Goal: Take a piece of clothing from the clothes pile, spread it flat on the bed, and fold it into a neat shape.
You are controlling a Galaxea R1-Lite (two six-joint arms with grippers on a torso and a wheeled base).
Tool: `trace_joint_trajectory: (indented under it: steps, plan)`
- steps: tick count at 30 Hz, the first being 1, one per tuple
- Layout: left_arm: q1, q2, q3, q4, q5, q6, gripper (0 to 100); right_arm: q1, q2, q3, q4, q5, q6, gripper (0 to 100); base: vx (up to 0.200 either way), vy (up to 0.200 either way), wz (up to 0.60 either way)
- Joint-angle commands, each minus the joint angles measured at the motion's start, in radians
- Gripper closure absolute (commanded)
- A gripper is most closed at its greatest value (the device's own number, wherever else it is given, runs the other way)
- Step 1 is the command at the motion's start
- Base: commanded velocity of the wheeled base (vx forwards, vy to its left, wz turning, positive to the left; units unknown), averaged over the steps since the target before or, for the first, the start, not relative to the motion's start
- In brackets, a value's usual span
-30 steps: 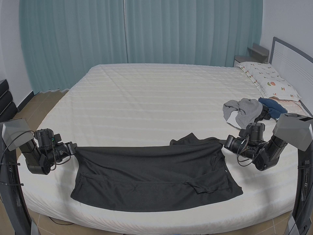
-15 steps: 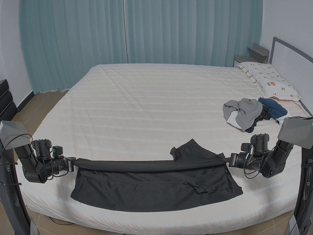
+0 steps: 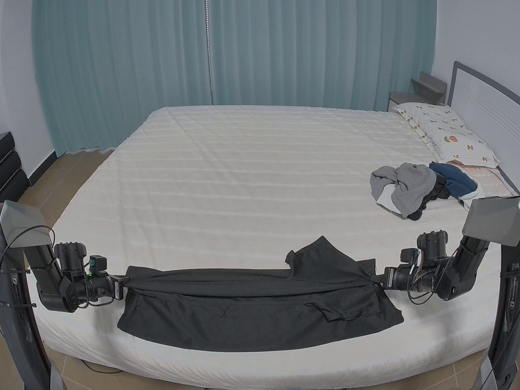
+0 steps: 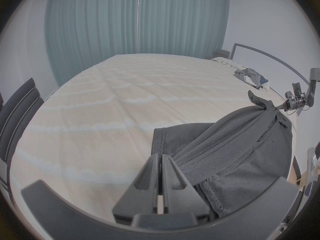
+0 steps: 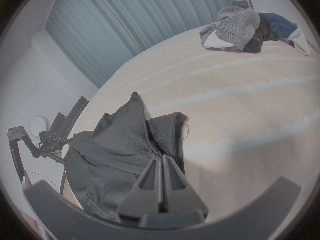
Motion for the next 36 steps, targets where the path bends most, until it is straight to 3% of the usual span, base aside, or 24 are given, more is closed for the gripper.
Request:
trace_joint_trajectory:
  steps: [1, 2, 11, 14, 17, 19, 21, 23, 28, 33, 36]
  plan:
    - [0.002, 0.012, 0.007, -0.001, -0.009, 0.000, 0, 0.002, 0.009, 0.000, 0.001, -0.001, 0.000, 100, 0.000, 0.000, 0.00]
    - [0.002, 0.012, 0.007, -0.001, -0.010, 0.000, 0, 0.003, 0.012, 0.000, 0.001, -0.001, 0.000, 0, 0.000, 0.000, 0.00]
    - [0.012, 0.010, 0.005, -0.010, -0.016, -0.003, 0, -0.014, -0.036, -0.016, -0.009, 0.005, 0.051, 0, 0.000, 0.000, 0.00]
    - [0.057, -0.007, -0.005, 0.002, -0.105, -0.015, 0, -0.015, -0.059, -0.036, -0.003, -0.007, 0.123, 0, 0.000, 0.000, 0.00]
    - [0.089, -0.021, -0.015, 0.008, -0.131, -0.029, 0, -0.014, -0.068, -0.047, -0.002, -0.023, 0.169, 0, 0.000, 0.000, 0.00]
    - [0.107, -0.033, -0.058, 0.051, -0.137, -0.077, 0, 0.009, -0.054, -0.046, -0.003, -0.072, 0.250, 0, 0.000, 0.000, 0.00]
    - [0.107, -0.039, -0.075, 0.077, -0.144, -0.111, 0, 0.026, -0.045, -0.038, -0.015, -0.090, 0.276, 0, 0.000, 0.000, 0.00]
    - [0.104, -0.065, -0.130, 0.151, -0.176, -0.247, 0, 0.046, -0.033, -0.033, -0.037, -0.127, 0.368, 0, 0.000, 0.000, 0.00]
    - [0.069, -0.071, -0.214, 0.211, -0.174, -0.486, 0, 0.052, 0.000, -0.043, -0.097, -0.129, 0.555, 0, 0.000, 0.000, 0.00]
    - [0.025, -0.058, -0.262, 0.228, -0.165, -0.646, 0, 0.049, 0.064, -0.044, -0.178, -0.121, 0.580, 0, 0.000, 0.000, 0.00]
    - [-0.006, -0.041, -0.272, 0.266, -0.139, -0.654, 0, 0.048, 0.076, -0.035, -0.222, -0.121, 0.580, 0, 0.000, 0.000, 0.00]
